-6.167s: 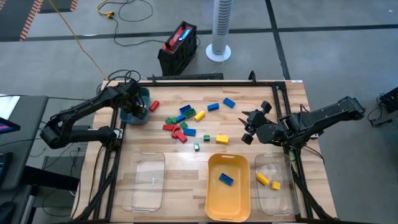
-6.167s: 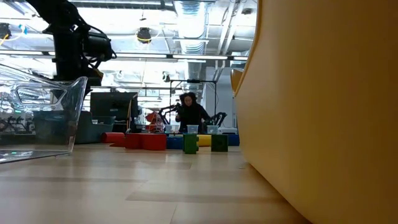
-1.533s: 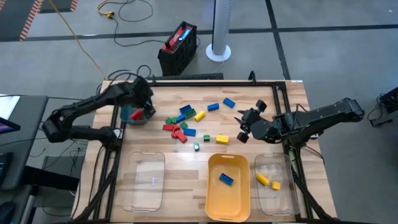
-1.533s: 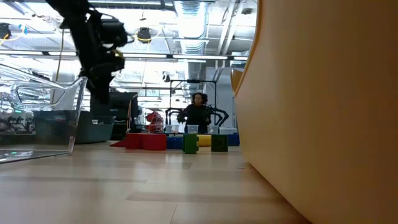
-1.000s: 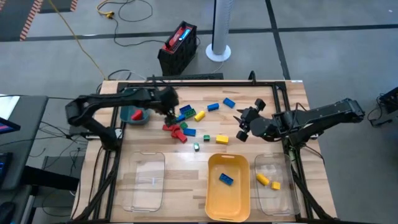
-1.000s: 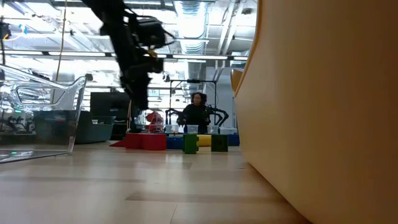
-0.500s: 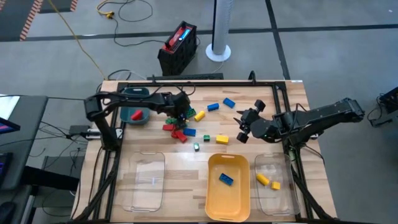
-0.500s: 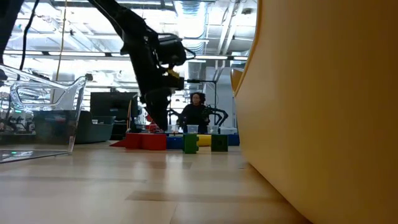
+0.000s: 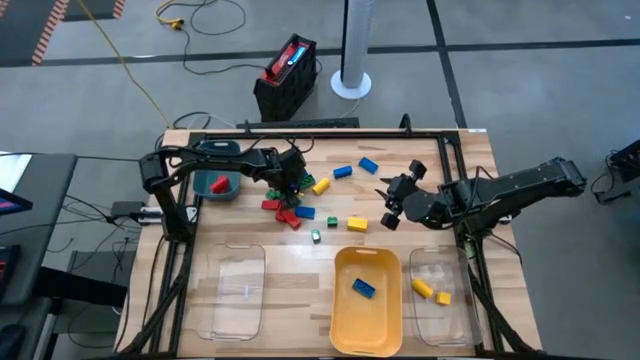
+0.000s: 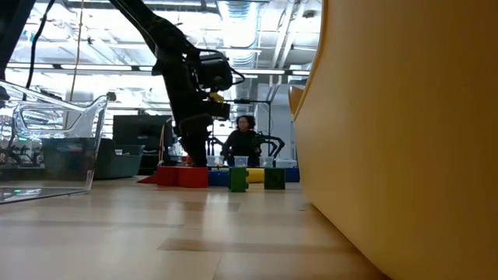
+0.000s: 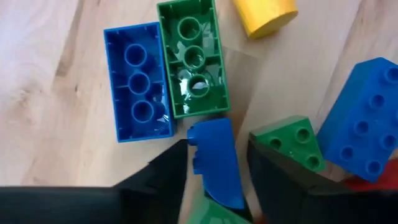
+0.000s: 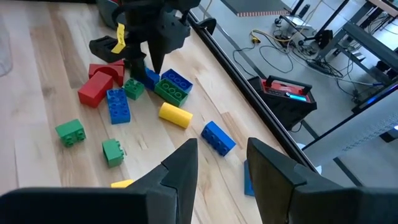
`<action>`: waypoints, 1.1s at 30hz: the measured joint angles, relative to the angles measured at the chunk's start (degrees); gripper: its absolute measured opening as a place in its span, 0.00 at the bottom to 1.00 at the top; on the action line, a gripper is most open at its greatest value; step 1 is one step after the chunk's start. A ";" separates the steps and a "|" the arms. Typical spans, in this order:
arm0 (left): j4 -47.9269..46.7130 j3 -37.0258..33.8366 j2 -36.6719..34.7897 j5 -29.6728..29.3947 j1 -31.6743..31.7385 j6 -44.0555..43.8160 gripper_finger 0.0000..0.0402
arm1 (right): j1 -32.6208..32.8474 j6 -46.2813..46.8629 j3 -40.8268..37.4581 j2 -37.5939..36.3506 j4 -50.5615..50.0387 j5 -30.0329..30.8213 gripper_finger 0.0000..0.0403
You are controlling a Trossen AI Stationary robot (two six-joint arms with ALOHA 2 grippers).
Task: Sort blocks
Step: Put the blue game piece into the yellow bin
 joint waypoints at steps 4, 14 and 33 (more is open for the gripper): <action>0.00 -0.02 0.00 0.05 0.00 0.60 0.26 | 0.00 -0.02 0.00 0.00 0.00 0.02 0.38; -0.04 -0.02 -0.27 -0.10 0.00 2.94 0.18 | 0.00 -0.15 0.00 0.00 0.00 0.02 0.38; -1.24 -0.04 -4.33 -0.30 -0.07 1.29 0.26 | 0.00 -0.42 0.00 0.00 0.57 0.02 0.38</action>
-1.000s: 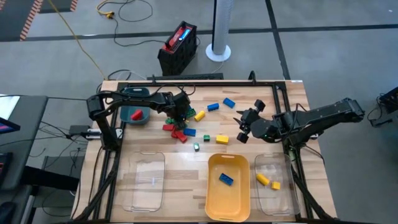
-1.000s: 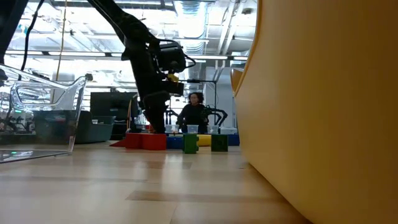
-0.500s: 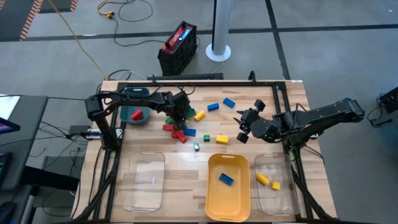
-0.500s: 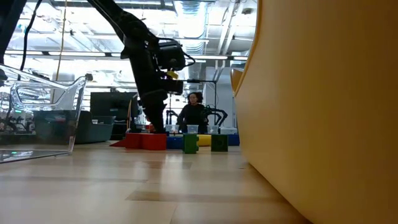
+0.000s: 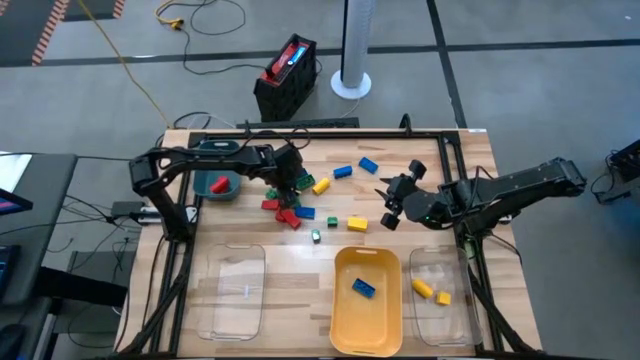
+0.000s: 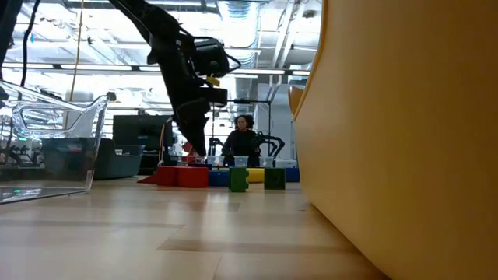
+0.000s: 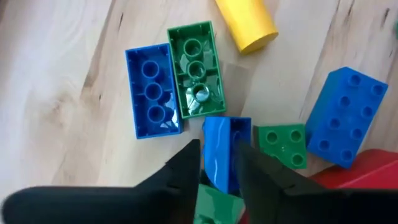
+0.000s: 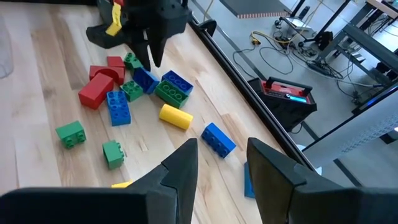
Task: Sort blocks
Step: Put the blue game piece into the yellow bin
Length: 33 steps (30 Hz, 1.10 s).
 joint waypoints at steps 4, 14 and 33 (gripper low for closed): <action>0.48 0.00 1.81 2.21 1.21 -0.14 0.38 | 0.00 -0.27 0.00 0.00 0.67 0.00 0.38; 0.96 0.00 2.43 5.21 3.06 -0.24 0.47 | 0.00 -1.08 0.00 0.00 0.83 0.00 0.38; 1.98 0.04 8.33 8.18 2.62 -0.90 0.37 | -0.39 -1.21 0.02 0.02 0.66 0.00 0.38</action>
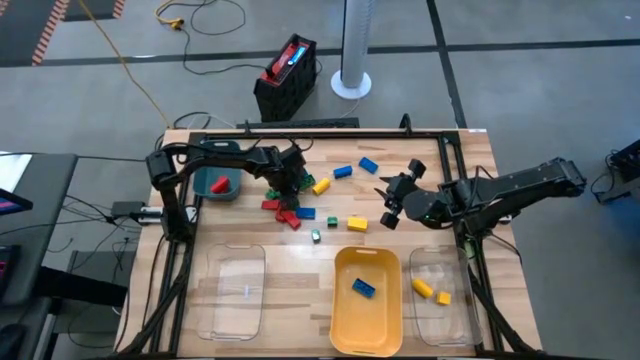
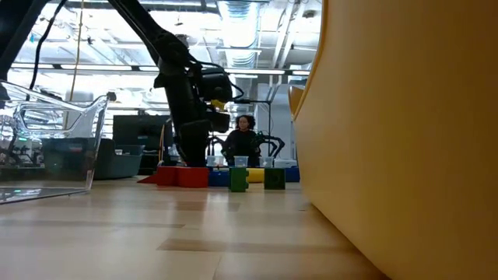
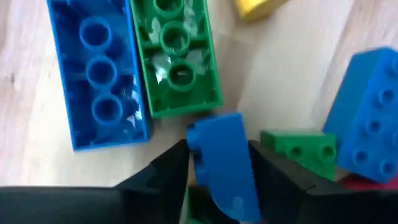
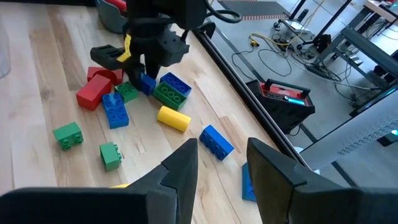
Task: Sort blocks
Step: Put the blue game piece into the yellow bin
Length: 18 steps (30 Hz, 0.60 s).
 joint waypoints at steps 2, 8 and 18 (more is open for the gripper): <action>0.04 -0.01 0.06 -0.15 -0.04 0.08 0.31 | 0.00 0.00 0.00 0.00 0.01 0.00 0.38; 0.18 0.02 0.00 -0.33 -0.04 0.61 0.21 | 0.00 0.02 0.00 0.00 0.03 0.00 0.38; -2.37 1.60 -1.53 -3.72 -1.22 1.43 0.21 | 0.00 0.04 0.00 0.00 -0.14 0.00 0.38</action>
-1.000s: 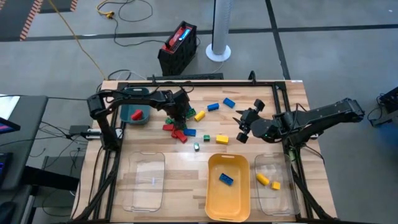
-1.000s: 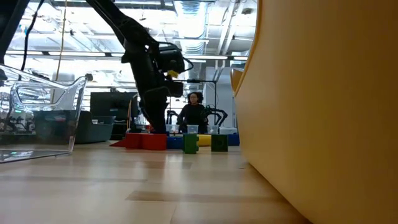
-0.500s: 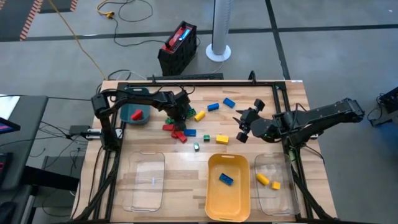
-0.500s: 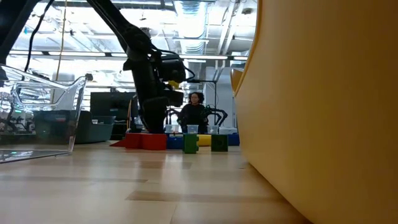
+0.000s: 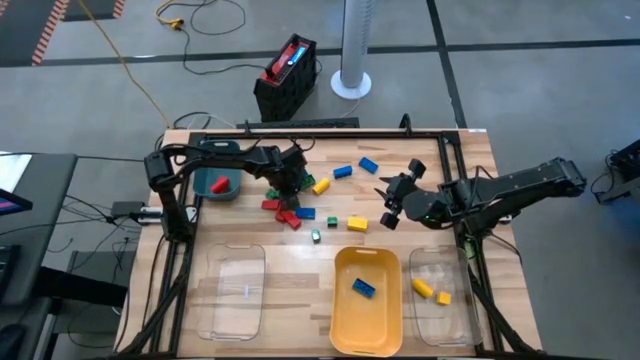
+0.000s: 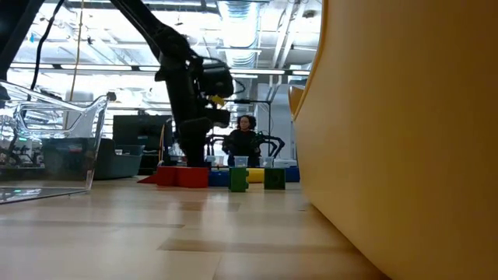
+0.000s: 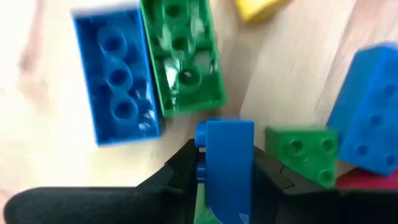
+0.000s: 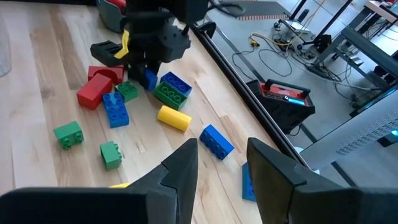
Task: Sort blocks
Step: Put the blue game piece into the yellow bin
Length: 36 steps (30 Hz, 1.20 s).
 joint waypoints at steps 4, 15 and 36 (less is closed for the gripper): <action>-1.69 2.18 -0.74 -1.17 -1.65 0.81 0.21 | 0.00 0.01 -0.01 0.00 -0.02 0.00 0.38; -8.71 12.03 -0.78 -5.13 -7.00 2.03 0.21 | 0.00 0.36 -0.01 0.00 -0.89 0.00 0.38; -8.24 20.13 -0.83 -13.14 -28.63 -1.95 0.22 | 0.07 15.15 -1.17 -5.04 -18.55 3.41 0.38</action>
